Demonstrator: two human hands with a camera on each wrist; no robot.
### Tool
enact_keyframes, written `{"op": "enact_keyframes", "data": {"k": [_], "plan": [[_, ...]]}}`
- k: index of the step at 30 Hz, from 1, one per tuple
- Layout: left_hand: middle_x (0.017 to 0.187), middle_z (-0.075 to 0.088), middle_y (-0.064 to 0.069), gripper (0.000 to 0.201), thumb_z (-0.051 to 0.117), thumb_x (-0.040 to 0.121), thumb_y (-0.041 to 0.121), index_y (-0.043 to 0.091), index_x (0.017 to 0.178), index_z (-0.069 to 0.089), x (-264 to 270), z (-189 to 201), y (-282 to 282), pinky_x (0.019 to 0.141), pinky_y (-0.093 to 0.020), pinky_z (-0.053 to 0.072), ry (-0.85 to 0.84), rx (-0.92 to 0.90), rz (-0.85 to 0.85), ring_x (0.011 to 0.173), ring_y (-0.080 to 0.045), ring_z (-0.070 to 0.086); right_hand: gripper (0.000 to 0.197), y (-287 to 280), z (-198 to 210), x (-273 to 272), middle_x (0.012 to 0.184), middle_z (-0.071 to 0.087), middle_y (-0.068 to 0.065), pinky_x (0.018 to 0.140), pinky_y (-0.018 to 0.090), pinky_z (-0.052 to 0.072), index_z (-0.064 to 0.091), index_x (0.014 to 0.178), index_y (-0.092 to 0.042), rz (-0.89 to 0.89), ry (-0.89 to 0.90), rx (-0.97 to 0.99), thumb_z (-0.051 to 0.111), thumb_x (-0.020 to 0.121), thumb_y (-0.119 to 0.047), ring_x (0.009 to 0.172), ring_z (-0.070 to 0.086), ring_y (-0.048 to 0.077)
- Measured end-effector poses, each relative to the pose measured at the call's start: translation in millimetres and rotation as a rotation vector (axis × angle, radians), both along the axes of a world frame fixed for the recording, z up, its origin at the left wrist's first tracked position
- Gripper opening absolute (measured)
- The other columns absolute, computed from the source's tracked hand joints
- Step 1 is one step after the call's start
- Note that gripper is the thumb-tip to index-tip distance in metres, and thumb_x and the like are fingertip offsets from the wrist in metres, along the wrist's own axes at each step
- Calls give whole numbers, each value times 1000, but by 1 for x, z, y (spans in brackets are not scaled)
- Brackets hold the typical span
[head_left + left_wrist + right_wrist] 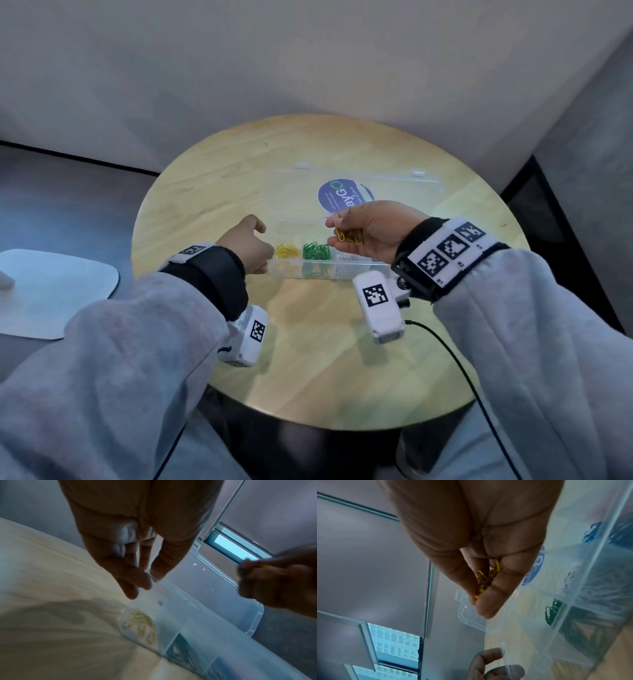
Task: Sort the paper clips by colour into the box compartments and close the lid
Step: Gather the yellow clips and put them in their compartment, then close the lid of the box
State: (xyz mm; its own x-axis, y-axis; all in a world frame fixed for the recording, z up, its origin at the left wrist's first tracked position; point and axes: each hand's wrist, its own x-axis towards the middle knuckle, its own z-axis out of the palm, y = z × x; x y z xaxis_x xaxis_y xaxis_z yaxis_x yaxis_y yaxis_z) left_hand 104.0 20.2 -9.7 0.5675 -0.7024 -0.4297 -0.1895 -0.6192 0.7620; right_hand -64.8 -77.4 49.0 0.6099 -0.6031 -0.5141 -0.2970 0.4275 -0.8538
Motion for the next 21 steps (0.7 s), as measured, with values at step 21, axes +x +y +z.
{"op": "enact_keyframes", "data": {"k": [21], "plan": [[110, 56, -3, 43, 57, 88, 22, 19, 129, 45, 17, 28, 8, 84, -34, 47, -271, -12, -126, 92, -23, 58, 28, 3, 31, 18, 104, 60, -3, 94, 32, 48, 59, 108, -26, 225, 235, -728, 47, 89, -9, 101, 58, 16]]}}
